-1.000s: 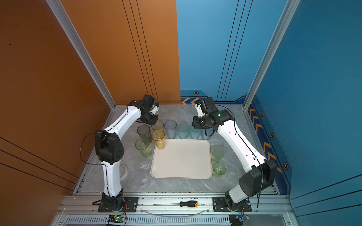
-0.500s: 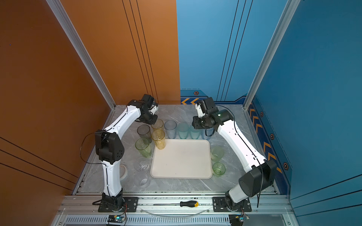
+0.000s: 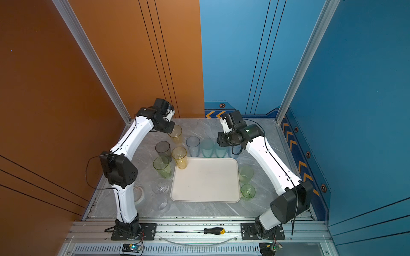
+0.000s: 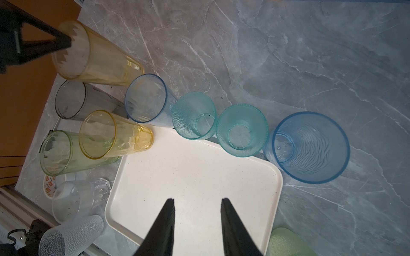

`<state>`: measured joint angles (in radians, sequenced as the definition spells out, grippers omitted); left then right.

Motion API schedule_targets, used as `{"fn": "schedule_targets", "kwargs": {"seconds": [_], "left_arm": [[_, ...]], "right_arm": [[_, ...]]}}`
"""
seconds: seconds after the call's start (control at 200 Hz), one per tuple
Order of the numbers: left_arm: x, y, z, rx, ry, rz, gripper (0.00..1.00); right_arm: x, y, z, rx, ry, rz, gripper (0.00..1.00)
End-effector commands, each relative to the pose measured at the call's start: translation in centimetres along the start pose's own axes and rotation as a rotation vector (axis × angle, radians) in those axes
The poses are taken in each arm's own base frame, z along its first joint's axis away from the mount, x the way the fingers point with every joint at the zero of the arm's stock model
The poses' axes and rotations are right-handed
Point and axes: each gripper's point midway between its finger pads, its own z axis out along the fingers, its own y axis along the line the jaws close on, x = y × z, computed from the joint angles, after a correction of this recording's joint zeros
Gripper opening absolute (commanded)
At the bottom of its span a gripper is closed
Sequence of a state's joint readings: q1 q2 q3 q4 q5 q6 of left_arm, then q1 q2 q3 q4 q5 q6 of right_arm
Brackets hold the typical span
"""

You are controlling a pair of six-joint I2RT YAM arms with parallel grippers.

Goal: Place the glasses into the tray
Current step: 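Lift the yellow glass with the left gripper toward the far wall, then carry the yellow glass over the tray and lower it beside the amber glass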

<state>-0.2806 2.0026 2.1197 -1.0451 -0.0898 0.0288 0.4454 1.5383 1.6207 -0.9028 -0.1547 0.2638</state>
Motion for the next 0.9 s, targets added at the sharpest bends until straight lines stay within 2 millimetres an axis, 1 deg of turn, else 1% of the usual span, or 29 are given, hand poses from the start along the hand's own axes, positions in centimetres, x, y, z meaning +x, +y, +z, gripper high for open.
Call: {"fn": "schedule_targets", "kwargs": {"seconds": [0.0,0.125,0.255,0.361,0.461,0.566,0.686,0.766,0.896], "left_arm": [[-2.9,0.9,-8.1,-0.052,-0.184,0.005,0.04],[-3.4,0.4,-12.8,-0.038,-0.28,0.011,0.04],[-2.6,-1.8,-17.1,0.042,-0.338,0.041,0.05],[-1.4,-3.7,-19.7,0.102,-0.352,0.072,0.05],[0.1,-5.8,-21.3,0.16,-0.345,0.107,0.05],[1.7,-8.2,-22.2,0.209,-0.32,0.16,0.06],[3.4,-10.8,-22.3,0.257,-0.272,0.218,0.06],[4.4,-12.5,-21.6,0.281,-0.228,0.258,0.05],[5.8,-14.8,-19.1,0.302,-0.14,0.295,0.05]], "right_arm": [[-0.3,0.6,-1.0,-0.018,-0.041,0.001,0.34],[-0.4,0.9,-1.8,-0.026,-0.074,-0.001,0.34],[-0.6,0.6,-3.3,-0.011,-0.124,-0.001,0.34],[-0.7,0.0,-4.8,0.013,-0.168,0.003,0.34],[-0.7,-0.7,-6.0,0.029,-0.201,0.016,0.34],[-0.4,-1.4,-6.8,0.044,-0.22,0.035,0.34],[-0.1,-2.1,-7.5,0.052,-0.234,0.059,0.35],[0.1,-2.4,-7.7,0.054,-0.236,0.074,0.35],[0.3,-2.5,-7.6,0.053,-0.232,0.084,0.35]]}}
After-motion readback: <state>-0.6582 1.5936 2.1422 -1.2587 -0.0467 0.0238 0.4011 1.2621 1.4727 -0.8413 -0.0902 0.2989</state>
